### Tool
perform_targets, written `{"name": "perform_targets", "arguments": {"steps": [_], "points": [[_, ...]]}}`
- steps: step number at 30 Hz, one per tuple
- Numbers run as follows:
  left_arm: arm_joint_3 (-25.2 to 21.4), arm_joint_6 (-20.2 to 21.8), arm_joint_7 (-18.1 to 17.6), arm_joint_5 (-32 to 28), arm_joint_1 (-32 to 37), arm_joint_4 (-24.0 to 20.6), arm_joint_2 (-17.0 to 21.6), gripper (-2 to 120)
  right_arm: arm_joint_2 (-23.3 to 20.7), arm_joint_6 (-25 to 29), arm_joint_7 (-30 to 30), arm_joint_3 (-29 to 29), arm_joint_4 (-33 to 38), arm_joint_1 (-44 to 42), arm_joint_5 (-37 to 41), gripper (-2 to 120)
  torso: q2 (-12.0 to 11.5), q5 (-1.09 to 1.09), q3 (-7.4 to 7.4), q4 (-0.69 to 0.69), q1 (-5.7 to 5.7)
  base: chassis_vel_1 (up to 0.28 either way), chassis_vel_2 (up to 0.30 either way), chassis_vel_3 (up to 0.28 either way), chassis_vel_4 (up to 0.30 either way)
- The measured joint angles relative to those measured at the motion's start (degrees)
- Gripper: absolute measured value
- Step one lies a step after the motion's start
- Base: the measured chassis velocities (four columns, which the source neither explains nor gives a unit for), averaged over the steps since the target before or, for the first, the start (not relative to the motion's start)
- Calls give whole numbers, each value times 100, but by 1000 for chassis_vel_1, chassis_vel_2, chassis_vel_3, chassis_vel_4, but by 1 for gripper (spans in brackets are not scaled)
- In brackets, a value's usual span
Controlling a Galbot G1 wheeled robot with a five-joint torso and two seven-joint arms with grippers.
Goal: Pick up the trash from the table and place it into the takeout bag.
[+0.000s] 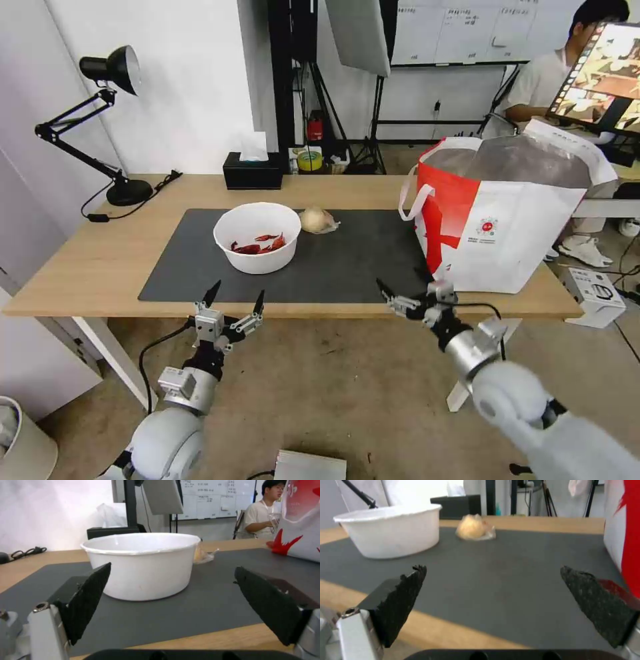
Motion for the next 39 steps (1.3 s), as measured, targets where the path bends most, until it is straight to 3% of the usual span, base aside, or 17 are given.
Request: {"name": "perform_targets", "arguments": {"steps": [21, 26, 29, 34, 39], "points": [[18, -33, 43, 34, 41, 43, 7, 100, 36, 23, 164, 23, 59, -124, -195, 100, 0, 0, 0, -1, 1, 0, 0, 0, 0], [147, -32, 44, 27, -76, 109, 45, 100, 27, -205, 357, -196, -68, 421, 12, 100, 0, 1, 1, 4, 0, 0, 0, 0, 0], [256, -23, 63, 11, -188, 173, 85, 100, 30, -335, 420, -337, -199, 786, 219, 100, -1, -1, 1, -4, 1, 0, 0, 0, 0], [242, -17, 78, 5, -158, 192, 90, 100, 128, -656, 498, -994, -769, 2051, 432, 100, -1, 1, 2, 4, 1, 0, 0, 0, 0], [192, -16, 77, 5, -117, 191, 64, 100, 400, -857, 548, -1732, -1584, 3231, 584, 100, -1, 2, 2, 0, 1, 0, 0, 0, 0]]}}
